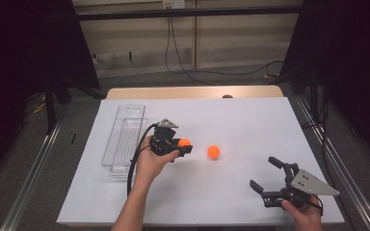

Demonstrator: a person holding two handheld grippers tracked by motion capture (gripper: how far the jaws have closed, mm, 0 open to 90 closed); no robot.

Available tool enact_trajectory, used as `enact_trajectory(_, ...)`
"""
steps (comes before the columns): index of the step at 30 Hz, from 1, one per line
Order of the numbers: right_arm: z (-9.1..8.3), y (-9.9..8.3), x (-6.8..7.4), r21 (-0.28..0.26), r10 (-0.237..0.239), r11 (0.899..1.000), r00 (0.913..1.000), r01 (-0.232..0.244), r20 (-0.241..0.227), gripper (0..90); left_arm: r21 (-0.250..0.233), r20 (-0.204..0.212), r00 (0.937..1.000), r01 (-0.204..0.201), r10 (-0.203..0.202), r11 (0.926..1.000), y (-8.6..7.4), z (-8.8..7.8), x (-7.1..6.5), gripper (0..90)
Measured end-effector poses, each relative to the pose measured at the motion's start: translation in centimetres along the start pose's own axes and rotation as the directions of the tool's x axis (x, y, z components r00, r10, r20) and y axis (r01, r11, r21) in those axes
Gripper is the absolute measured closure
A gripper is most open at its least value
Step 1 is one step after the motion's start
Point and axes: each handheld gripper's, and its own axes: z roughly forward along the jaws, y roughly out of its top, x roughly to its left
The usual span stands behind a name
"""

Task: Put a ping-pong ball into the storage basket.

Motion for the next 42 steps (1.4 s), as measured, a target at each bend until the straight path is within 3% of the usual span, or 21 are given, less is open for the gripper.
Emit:
enact_trajectory(21, 0.0, 0.0, -0.1, 0.002, 0.005, 1.000, 1.0000, -0.005, 0.001, 2.2, -0.051, -0.032, 0.9991, 0.026, -0.028, 0.9984, -0.2, -1.5, 1.4, 50.9)
enact_trajectory(42, 0.0, 0.0, -0.2, 0.005, 0.005, 1.000, 1.0000, -0.005, -0.002, 2.2, -0.063, -0.060, 0.9977, 0.029, -0.033, 0.9976, -0.3, -2.4, 2.1, 50.9)
